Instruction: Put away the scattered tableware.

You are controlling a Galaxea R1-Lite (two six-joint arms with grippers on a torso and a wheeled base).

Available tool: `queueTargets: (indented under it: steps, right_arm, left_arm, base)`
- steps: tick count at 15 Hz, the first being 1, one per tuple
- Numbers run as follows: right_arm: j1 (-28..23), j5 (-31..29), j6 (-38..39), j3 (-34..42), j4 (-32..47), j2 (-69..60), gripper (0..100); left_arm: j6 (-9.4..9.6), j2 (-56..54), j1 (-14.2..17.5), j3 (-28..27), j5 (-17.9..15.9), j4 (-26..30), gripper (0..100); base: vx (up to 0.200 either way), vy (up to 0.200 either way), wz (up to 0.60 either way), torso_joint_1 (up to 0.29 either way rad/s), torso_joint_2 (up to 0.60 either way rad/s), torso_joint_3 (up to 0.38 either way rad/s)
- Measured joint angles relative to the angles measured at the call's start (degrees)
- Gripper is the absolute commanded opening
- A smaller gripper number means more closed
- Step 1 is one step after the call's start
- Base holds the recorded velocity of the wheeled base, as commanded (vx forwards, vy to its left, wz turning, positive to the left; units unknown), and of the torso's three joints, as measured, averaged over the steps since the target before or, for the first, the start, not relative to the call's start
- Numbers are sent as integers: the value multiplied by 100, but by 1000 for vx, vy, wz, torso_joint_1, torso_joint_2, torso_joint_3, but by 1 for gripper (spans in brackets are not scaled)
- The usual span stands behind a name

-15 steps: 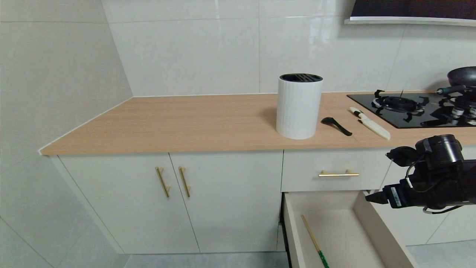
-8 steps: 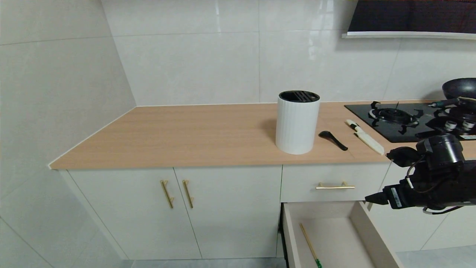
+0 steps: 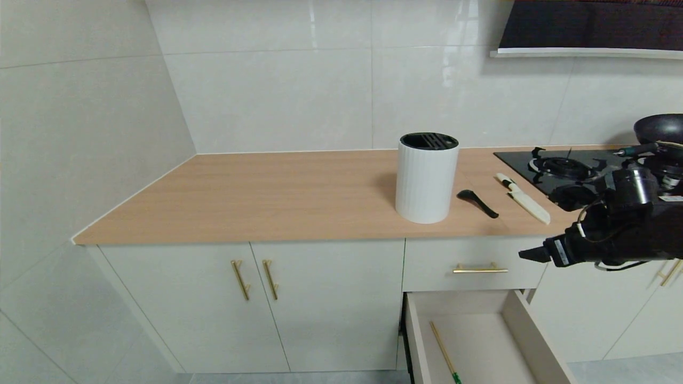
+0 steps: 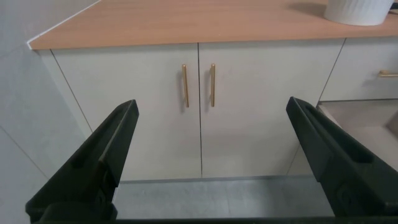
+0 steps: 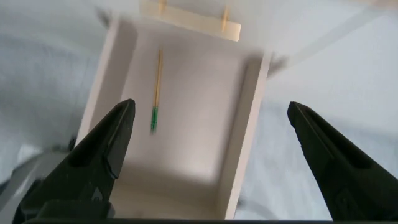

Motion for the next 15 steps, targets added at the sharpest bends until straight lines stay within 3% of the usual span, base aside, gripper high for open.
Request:
queueTargets:
  steps: [8,12,15]
  right_arm:
    - [-34,446,-101,-2926,44,1904,100]
    - [60,512,-194,-3639,57,2576,100]
    - [96,892,-165,-3818,57,2818,100]
  left_arm:
    - [0,0,0,0,5,0,100]
    - [-2,0,0,0,0,-2,100]
    - [-2,0,0,0,0,-2,100]
  base:
    - [0,0,0,0,0,0]
    - [0,0,0,0,0,0]
    - [0,0,0,0,0,0]
